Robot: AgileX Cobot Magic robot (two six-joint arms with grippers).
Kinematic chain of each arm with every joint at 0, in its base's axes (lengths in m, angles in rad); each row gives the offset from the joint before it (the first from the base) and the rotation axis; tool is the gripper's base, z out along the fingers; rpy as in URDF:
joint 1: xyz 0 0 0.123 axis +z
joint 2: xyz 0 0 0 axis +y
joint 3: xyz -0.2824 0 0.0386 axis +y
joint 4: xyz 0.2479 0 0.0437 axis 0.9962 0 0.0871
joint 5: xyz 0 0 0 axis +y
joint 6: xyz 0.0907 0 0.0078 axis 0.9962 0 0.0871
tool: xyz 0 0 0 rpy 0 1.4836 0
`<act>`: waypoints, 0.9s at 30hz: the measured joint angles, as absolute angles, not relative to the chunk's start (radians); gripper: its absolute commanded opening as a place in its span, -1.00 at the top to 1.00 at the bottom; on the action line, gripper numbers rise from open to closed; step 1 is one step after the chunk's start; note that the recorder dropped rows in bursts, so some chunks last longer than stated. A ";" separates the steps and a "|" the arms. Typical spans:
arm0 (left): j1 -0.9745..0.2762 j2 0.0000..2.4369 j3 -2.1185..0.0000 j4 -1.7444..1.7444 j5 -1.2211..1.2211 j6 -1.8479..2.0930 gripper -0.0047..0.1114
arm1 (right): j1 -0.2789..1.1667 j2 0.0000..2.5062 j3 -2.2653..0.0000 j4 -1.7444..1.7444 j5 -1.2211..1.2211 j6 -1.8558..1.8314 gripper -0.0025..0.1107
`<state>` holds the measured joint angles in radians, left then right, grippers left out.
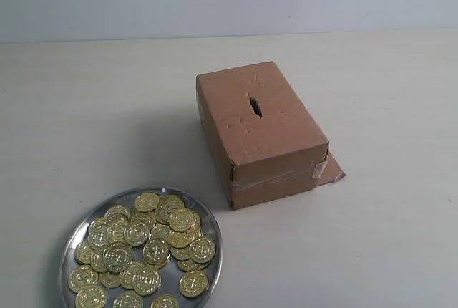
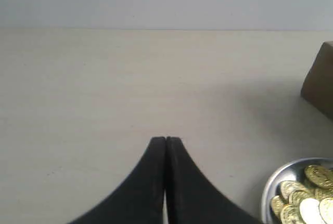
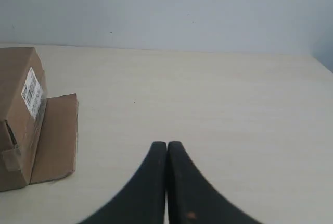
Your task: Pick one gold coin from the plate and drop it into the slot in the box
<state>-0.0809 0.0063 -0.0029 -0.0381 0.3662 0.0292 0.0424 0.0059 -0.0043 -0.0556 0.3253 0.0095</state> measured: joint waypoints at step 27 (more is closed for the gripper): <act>-0.117 0.008 -0.103 -0.495 0.139 -0.056 0.92 | 0.042 0.007 -0.161 0.417 0.235 0.240 0.96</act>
